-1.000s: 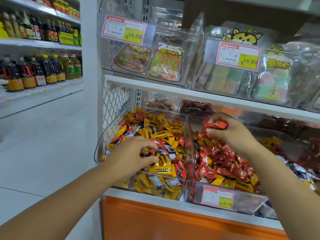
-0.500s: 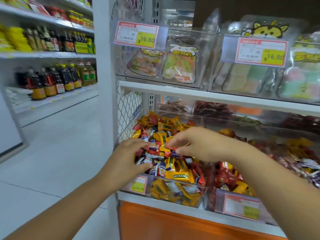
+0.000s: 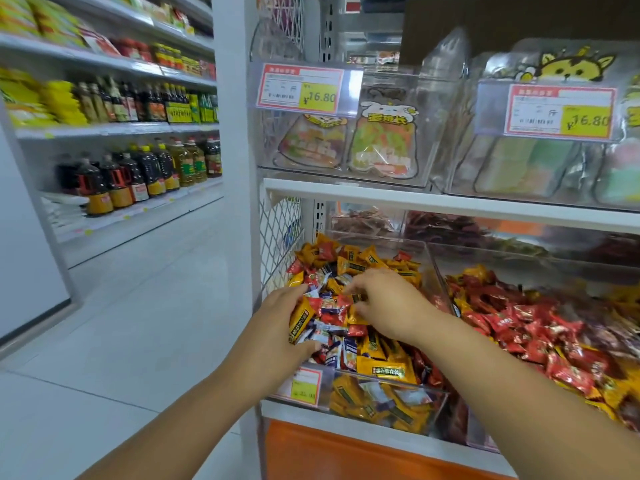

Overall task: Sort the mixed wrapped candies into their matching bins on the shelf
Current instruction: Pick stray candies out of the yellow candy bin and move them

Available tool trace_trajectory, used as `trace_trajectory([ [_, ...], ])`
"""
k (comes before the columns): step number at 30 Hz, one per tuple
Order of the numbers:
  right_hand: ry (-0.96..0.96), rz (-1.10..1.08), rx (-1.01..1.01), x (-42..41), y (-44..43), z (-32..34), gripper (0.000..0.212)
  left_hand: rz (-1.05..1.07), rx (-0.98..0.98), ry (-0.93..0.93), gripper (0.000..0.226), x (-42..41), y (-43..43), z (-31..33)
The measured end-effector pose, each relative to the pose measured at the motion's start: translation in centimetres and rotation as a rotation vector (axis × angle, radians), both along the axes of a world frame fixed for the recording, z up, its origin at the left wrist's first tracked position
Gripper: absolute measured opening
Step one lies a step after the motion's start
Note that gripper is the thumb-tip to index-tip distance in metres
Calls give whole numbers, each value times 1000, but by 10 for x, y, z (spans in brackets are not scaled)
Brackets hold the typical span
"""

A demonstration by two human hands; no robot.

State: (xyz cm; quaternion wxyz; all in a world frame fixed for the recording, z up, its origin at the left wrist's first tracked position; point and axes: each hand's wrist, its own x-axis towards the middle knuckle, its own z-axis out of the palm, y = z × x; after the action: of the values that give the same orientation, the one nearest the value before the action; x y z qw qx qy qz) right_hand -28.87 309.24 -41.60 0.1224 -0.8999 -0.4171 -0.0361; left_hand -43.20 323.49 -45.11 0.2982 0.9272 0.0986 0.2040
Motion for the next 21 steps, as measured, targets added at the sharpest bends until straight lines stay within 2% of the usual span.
trace_trajectory([
  [3, 145, 118, 9, -9, 23, -9, 45, 10, 5, -13, 79, 0, -1, -1],
  [5, 124, 138, -60, -6, 32, -16, 52, 3, 28, -17, 70, 1, 0, 0],
  [7, 85, 120, -62, -3, 33, -18, 44, -2, 65, 18, 58, 2, 1, 2],
  [9, 71, 98, 5, -4, 26, -16, 28, -12, 94, 68, 47, 4, 3, 1],
  [12, 162, 44, 219, -6, 2, 2, 15, -40, 165, 114, 40, 9, 5, 1],
  [14, 217, 9, 234, -8, -16, 22, 13, -60, 184, 157, 37, 12, 5, 1],
  [18, 337, 92, 85, -18, -31, 38, 16, -68, 190, 247, 33, 14, 6, 3],
  [21, 334, 206, -165, -31, -22, 20, 46, -62, 188, 265, 33, 13, 6, 5],
])
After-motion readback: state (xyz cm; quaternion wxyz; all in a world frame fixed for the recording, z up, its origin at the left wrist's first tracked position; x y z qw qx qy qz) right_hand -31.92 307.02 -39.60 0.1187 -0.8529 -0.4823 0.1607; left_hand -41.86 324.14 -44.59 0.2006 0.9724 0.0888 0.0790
